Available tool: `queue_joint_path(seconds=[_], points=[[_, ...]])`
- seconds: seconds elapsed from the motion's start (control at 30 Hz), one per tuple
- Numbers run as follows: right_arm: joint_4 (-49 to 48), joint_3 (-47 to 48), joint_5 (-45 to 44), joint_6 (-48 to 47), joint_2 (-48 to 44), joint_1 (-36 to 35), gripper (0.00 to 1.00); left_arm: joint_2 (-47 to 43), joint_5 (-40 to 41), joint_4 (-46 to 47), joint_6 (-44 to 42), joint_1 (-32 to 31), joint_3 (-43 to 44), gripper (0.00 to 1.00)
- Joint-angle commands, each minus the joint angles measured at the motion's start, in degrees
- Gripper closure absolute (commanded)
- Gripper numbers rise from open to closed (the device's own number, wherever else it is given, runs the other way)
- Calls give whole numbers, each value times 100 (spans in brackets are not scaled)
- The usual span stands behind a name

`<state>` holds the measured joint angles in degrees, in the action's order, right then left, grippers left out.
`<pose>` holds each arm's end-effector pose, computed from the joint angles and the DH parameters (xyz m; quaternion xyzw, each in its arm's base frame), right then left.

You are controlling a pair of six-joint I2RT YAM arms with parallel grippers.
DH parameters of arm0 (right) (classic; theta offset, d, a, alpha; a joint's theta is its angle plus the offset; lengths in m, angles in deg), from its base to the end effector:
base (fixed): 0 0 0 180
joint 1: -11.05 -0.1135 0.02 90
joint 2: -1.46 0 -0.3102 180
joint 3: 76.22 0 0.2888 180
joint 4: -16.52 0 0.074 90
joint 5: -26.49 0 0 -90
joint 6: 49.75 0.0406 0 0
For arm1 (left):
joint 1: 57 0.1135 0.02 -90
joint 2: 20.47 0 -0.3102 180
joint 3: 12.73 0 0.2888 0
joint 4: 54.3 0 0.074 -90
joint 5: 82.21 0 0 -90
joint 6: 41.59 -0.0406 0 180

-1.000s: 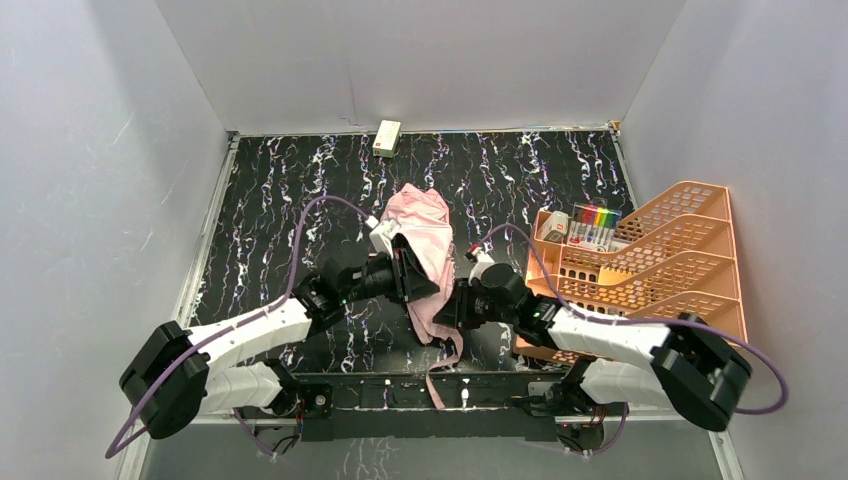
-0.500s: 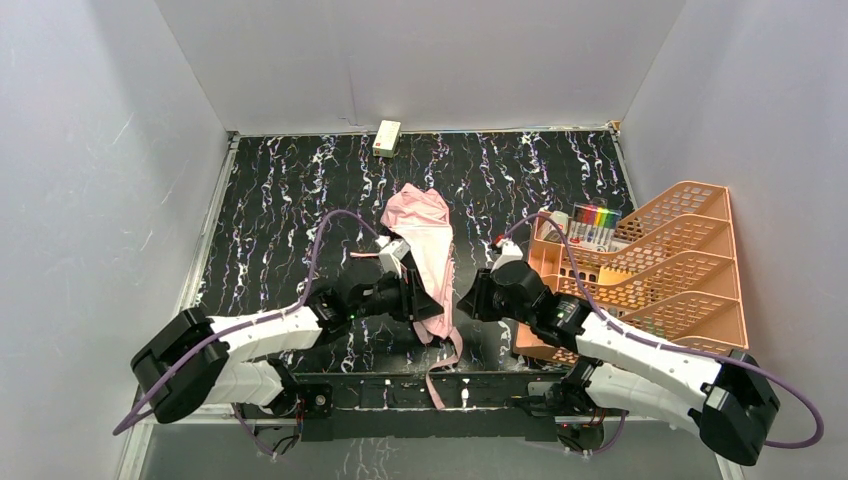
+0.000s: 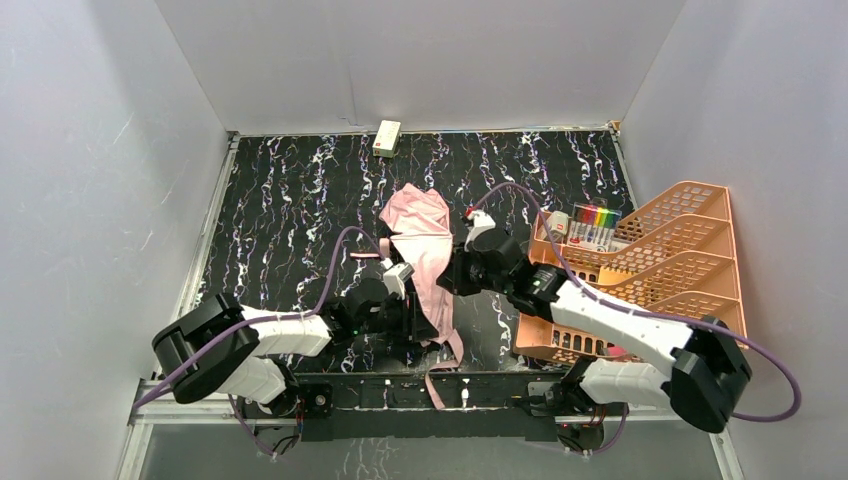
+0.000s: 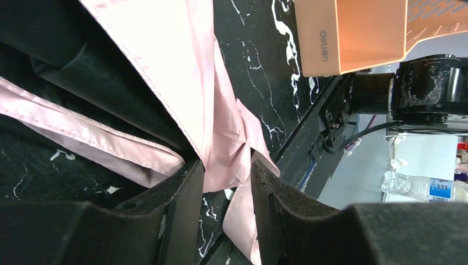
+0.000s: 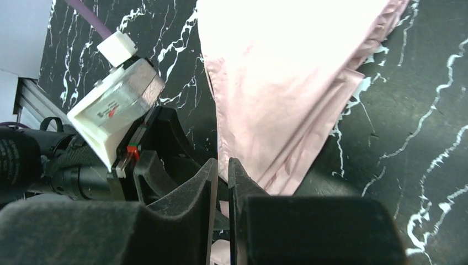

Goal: Put away the umbrella

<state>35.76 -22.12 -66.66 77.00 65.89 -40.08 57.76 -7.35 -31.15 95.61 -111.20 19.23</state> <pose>0.1711 0.2087 0.2850 -0.0944 0.8588 0.3320 0.3787 0.1438 -0.2175 0.1640 0.1230 0.8212 -0.4923 0.2609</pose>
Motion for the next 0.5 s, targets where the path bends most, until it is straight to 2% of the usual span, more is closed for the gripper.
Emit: queue_joint_path(seconds=[0.0,0.17,0.3,0.47], points=[[-656,337,673,-147,532,140,80,71,90,312,-41,-78,-105,65],[-1227,556,1121,-82,1280,292,83,147,109,351,-32,-130,-161,64],[-1458,653,1347,-15,1783,360,89,165,142,387,1,-161,-218,64],[-1647,447,1425,37,2102,402,89,140,192,414,39,-177,-290,64]])
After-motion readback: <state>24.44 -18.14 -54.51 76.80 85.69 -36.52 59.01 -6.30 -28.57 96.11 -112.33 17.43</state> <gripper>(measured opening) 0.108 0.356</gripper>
